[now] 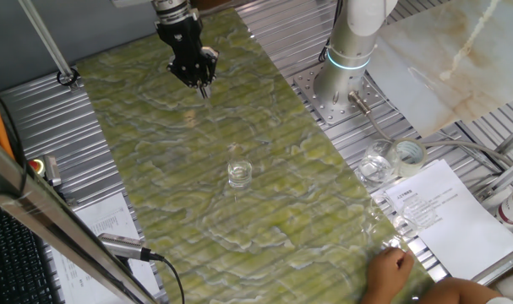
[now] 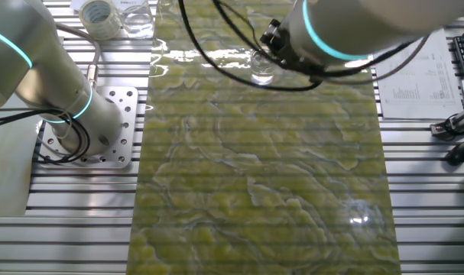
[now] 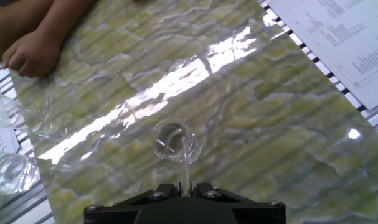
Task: Stir the beaker with a glass rod
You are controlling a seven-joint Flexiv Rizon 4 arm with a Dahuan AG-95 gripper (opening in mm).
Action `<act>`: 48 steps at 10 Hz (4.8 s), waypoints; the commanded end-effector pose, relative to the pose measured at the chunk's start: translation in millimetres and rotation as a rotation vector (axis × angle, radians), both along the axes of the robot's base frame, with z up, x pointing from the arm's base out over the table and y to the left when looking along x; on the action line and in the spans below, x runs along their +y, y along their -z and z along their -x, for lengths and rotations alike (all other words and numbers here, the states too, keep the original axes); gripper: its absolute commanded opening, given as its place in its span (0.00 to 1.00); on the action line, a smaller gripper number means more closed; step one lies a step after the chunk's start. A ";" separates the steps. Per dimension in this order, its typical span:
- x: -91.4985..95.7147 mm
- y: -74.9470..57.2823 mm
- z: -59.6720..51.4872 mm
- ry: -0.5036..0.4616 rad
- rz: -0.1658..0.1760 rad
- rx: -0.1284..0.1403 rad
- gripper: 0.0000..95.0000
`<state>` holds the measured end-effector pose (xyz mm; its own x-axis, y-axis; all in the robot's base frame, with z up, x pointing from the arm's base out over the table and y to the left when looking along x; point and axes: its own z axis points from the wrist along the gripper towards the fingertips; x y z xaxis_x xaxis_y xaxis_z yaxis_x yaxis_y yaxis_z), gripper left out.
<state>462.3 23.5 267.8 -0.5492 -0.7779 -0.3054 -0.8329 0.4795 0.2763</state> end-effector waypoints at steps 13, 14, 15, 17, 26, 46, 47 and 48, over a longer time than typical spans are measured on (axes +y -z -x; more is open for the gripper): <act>9.1 -15.7 -10.5 0.122 0.042 0.071 0.00; 9.6 -18.3 -11.6 0.143 0.044 0.084 0.00; 9.8 -19.3 -12.1 0.156 0.045 0.090 0.00; 10.0 -20.8 -12.6 0.177 0.037 0.103 0.00; 8.6 -22.6 -11.6 0.196 0.057 0.233 0.00; 17.3 -33.0 -21.7 0.236 0.115 0.314 0.00; 17.3 -33.0 -21.7 0.241 0.125 0.304 0.00; 17.3 -33.0 -21.7 0.251 0.126 0.300 0.00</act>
<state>482.8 41.1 301.1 -0.7761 -0.6304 -0.0132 -0.5783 0.7033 0.4135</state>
